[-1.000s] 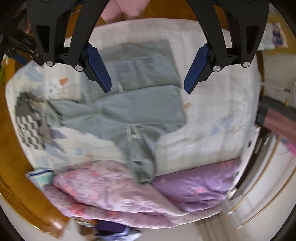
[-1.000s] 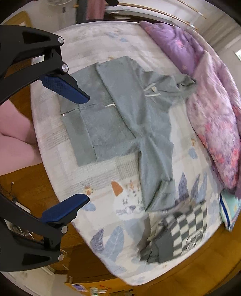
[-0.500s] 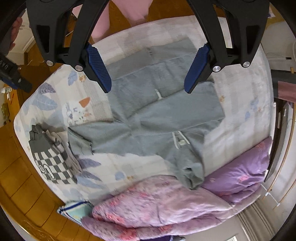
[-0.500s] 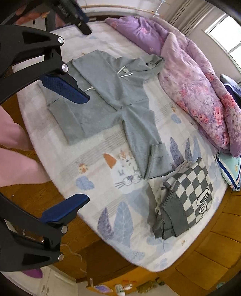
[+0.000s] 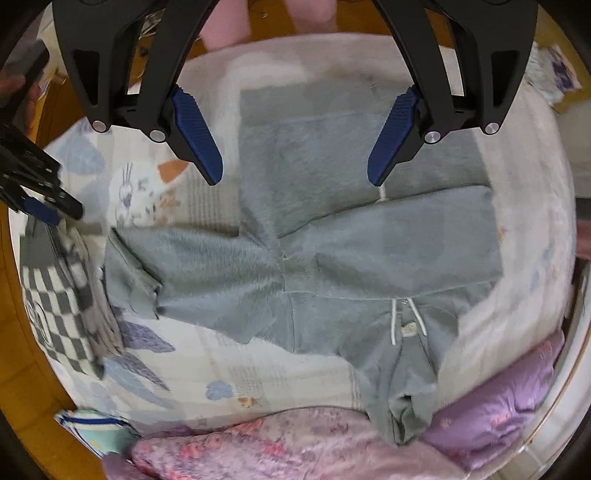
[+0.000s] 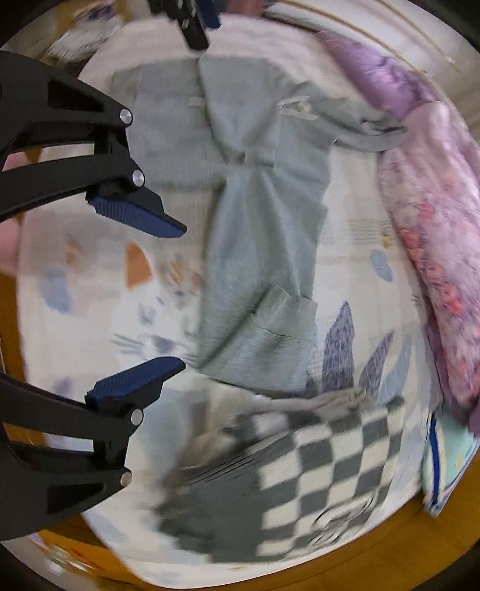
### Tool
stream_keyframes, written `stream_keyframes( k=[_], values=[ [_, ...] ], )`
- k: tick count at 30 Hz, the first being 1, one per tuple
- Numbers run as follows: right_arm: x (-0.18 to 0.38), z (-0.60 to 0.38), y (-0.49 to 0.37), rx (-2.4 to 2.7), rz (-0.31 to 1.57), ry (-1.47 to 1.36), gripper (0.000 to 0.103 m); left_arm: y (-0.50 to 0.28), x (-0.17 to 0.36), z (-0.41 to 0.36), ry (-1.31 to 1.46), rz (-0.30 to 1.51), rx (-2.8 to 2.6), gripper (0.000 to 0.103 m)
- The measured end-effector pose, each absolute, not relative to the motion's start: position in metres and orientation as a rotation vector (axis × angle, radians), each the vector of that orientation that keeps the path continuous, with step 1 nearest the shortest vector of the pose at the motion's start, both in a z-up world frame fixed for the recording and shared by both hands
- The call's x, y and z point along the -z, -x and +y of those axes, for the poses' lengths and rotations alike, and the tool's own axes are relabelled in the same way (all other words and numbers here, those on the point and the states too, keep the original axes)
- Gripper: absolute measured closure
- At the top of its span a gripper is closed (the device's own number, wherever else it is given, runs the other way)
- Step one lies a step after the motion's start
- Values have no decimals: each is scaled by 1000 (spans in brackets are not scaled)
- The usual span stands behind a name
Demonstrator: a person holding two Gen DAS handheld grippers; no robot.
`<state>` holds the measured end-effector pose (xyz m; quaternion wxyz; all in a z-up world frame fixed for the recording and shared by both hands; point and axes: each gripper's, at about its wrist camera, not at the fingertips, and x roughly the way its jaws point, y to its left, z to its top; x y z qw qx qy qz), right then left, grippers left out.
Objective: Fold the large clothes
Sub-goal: 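Move the right tool to the other sleeve cuff near the checkered garment, then grasp the cuff with the right tool and fold it across the hoodie body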
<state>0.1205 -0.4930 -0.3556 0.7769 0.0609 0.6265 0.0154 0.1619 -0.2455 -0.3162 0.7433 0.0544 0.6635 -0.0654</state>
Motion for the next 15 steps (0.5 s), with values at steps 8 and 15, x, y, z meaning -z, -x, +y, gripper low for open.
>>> stream_keyframes(
  k=[8,15],
  values=[
    [456,-494,-186,-108,1411,-17,50,-203,385,-254,-131,1457,103,21],
    [514,-485,-215,-96,1422,92,52,-230,436,-257,-112,1487,111,35]
  ],
)
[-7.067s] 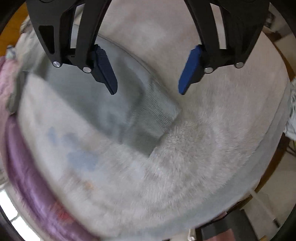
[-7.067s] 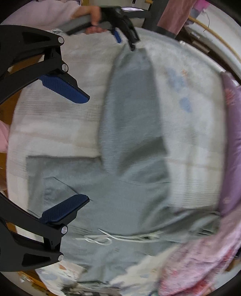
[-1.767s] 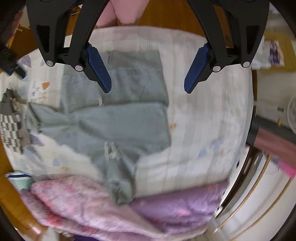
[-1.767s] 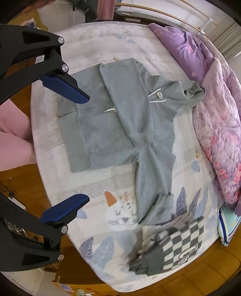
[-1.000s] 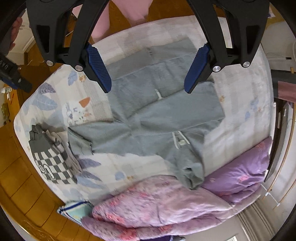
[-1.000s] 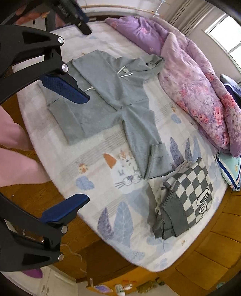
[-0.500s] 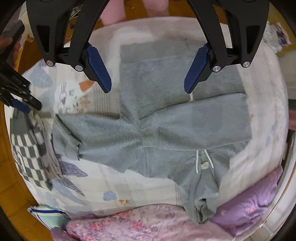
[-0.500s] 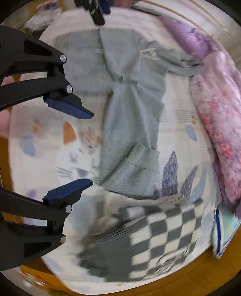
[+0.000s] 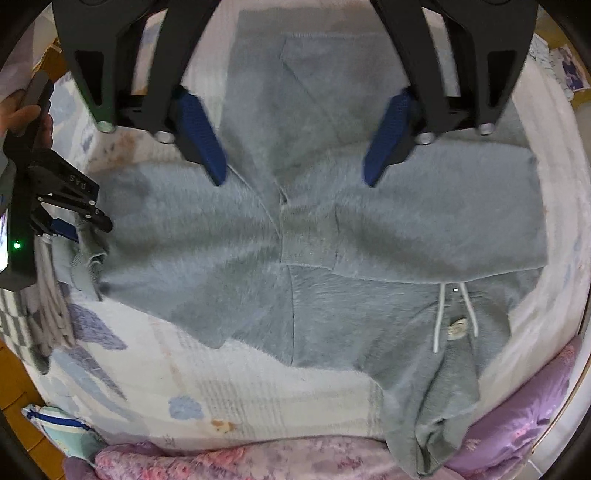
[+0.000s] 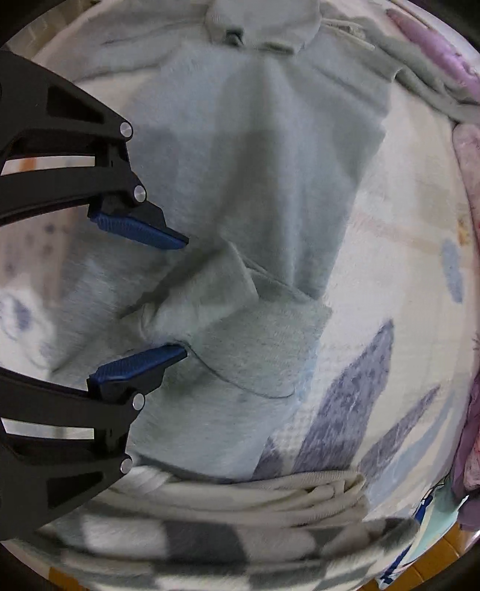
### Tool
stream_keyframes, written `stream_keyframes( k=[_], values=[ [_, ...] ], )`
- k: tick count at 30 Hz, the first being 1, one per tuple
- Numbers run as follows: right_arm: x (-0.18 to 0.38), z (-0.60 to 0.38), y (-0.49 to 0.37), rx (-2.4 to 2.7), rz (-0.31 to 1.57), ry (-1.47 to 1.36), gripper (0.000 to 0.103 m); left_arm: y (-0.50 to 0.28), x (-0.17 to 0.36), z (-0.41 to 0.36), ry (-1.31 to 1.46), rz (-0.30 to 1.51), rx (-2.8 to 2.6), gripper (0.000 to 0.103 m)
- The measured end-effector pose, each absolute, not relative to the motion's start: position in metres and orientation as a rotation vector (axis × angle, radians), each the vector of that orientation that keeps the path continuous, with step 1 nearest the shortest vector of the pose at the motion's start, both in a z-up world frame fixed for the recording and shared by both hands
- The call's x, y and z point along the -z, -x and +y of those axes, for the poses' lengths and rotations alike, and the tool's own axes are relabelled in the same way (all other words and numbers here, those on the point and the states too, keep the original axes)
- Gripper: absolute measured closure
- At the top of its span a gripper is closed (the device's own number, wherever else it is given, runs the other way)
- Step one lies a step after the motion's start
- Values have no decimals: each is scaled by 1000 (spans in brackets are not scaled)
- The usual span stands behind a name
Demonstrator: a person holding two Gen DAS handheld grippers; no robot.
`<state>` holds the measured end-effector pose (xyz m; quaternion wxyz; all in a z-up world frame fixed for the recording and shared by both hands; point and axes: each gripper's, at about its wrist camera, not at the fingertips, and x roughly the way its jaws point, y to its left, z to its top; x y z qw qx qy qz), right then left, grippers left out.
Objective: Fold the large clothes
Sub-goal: 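Grasp the cuff with the right tool and fold it across the hoodie body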
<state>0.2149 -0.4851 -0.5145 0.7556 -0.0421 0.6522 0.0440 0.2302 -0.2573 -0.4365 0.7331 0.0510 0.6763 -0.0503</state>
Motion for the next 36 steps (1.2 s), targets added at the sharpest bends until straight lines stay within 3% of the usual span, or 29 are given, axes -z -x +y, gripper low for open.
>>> stream_keyframes(
  k=[1,3,4,7,11,23,36],
  values=[
    [514,-489,-215,-83,1392,65,59,-234,441,-258,-105,1495,118,41],
    [512,-499,-211,-46,1358,24,82,-241,452,-258,-71,1491,140,54],
    [509,-509,-209,-25,1356,-18,87,-244,457,-258,-60,1493,142,59],
    [494,-535,-206,-10,1345,-179,91,-252,472,-260,-41,1509,157,84],
    [450,-563,-204,62,1238,-244,92,-257,498,-259,31,1556,156,98],
    [292,-623,-190,129,883,-573,92,-251,524,-256,64,1542,120,99],
    [195,-490,-213,-130,760,-472,92,-244,529,-236,171,1505,136,99]
  ],
)
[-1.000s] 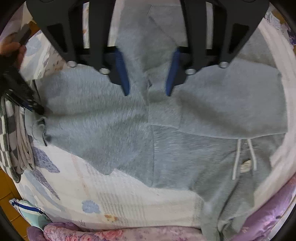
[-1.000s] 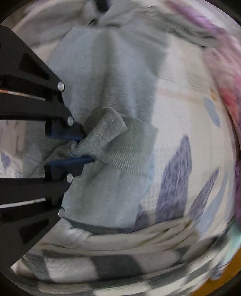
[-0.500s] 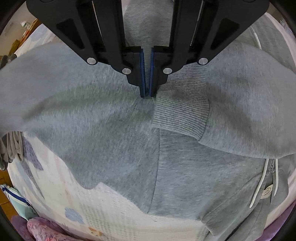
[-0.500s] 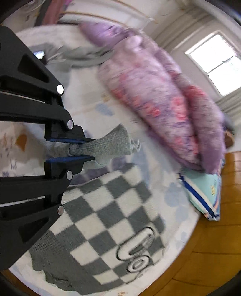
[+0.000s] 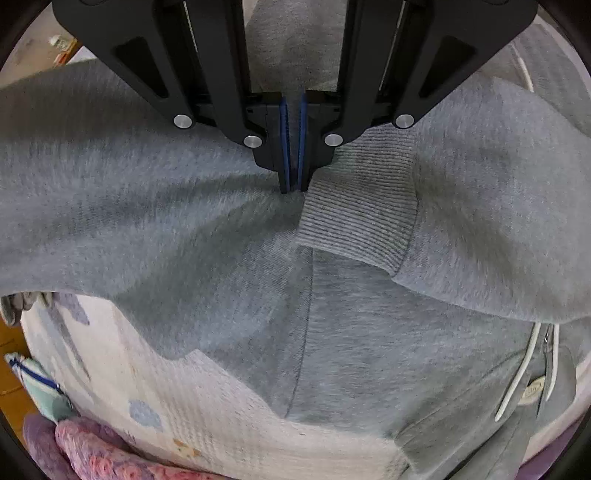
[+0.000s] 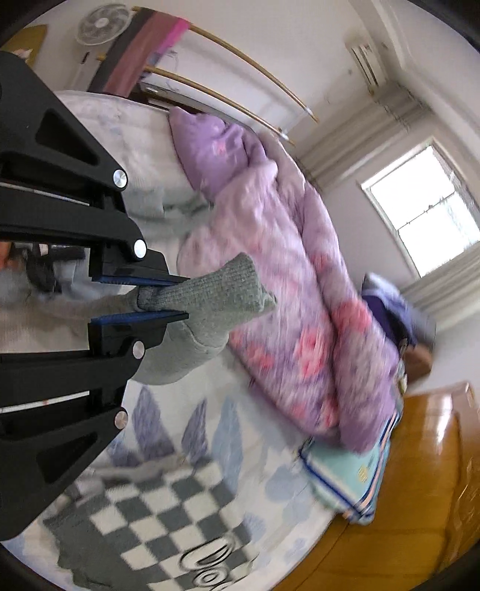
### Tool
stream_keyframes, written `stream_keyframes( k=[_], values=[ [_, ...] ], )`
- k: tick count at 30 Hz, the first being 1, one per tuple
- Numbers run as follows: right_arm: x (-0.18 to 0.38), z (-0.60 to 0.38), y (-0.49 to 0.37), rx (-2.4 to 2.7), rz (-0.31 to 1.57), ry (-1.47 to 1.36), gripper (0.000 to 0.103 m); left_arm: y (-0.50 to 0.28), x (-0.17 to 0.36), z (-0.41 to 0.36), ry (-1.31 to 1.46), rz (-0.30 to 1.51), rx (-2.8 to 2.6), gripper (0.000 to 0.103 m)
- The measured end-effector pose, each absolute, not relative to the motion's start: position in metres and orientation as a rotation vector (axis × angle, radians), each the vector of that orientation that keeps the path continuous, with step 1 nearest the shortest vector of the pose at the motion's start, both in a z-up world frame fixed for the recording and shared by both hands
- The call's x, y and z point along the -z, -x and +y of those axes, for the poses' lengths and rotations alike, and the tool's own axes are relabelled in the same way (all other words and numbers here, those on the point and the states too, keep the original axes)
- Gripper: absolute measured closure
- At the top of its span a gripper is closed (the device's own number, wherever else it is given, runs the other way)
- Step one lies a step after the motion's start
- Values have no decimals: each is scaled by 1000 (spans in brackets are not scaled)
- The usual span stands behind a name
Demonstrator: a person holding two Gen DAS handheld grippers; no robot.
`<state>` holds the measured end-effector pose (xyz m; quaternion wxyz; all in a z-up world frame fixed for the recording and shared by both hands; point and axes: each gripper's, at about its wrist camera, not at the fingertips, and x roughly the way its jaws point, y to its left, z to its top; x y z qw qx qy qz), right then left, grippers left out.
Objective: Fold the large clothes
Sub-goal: 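Grasp the cuff with the right tool and fold it across the hoodie body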
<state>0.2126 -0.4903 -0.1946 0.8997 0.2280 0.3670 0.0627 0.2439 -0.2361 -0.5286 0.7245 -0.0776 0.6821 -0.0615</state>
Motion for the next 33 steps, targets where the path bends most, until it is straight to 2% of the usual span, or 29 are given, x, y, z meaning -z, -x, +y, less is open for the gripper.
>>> stream_keyframes(
  k=[5,9,17,24,33],
  values=[
    [175,-425,-223,-196,733,-418,92,-245,520,-213,212,1541,202,102],
    [166,-368,-231,-235,728,-394,92,-250,487,-176,207,1525,203,102],
    [183,-255,-244,-317,782,-353,92,-255,417,-76,189,1430,147,102],
    [242,-151,-250,-408,918,-340,92,-241,391,52,207,1380,-7,102],
    [375,-56,-257,-380,1219,-272,88,-231,361,171,296,1374,-205,100]
  ],
)
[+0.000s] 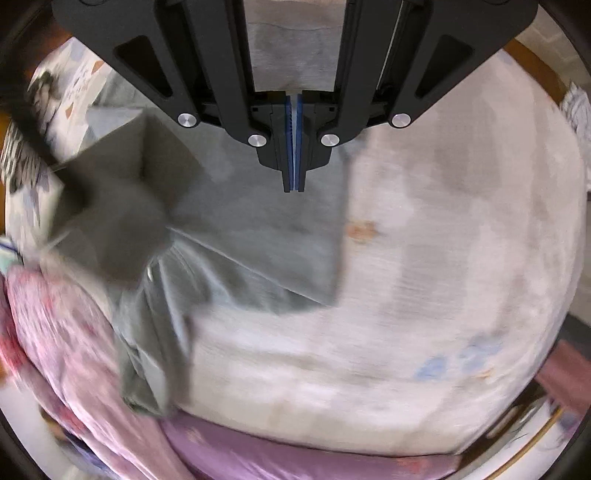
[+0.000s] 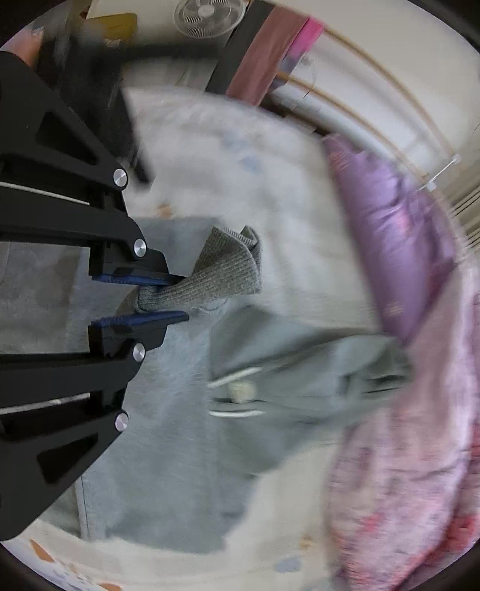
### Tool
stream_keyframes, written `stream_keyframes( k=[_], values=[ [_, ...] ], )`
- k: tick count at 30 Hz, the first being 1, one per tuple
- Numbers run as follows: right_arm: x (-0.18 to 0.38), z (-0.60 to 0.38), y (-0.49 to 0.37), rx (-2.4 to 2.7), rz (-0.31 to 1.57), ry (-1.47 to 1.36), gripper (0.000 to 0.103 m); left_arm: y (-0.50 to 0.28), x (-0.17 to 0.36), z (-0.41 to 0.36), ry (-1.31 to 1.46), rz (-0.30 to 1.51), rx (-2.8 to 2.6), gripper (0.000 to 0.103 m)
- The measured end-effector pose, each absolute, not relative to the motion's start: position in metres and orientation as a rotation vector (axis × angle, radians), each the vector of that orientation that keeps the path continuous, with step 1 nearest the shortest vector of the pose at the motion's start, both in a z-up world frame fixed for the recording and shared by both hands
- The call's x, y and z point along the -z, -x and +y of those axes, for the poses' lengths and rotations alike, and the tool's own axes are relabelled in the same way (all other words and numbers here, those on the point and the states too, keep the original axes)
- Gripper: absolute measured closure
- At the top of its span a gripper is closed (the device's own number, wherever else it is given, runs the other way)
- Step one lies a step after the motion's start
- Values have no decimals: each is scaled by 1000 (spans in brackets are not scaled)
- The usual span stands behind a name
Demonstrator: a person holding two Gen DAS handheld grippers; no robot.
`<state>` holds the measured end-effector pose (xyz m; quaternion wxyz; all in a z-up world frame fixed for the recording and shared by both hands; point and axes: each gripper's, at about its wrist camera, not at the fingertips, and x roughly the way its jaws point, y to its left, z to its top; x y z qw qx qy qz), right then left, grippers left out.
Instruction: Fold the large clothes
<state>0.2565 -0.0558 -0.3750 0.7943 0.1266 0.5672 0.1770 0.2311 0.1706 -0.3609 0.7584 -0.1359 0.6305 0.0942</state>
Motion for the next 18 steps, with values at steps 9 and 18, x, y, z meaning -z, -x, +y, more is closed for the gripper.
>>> stream_keyframes(
  k=[9,18],
  values=[
    [427,-64,-250,-194,1404,-300,17,-250,276,206,386,1353,-198,46],
    [456,-111,-239,-33,1375,-94,15,-271,263,190,428,1305,-53,40]
  ],
)
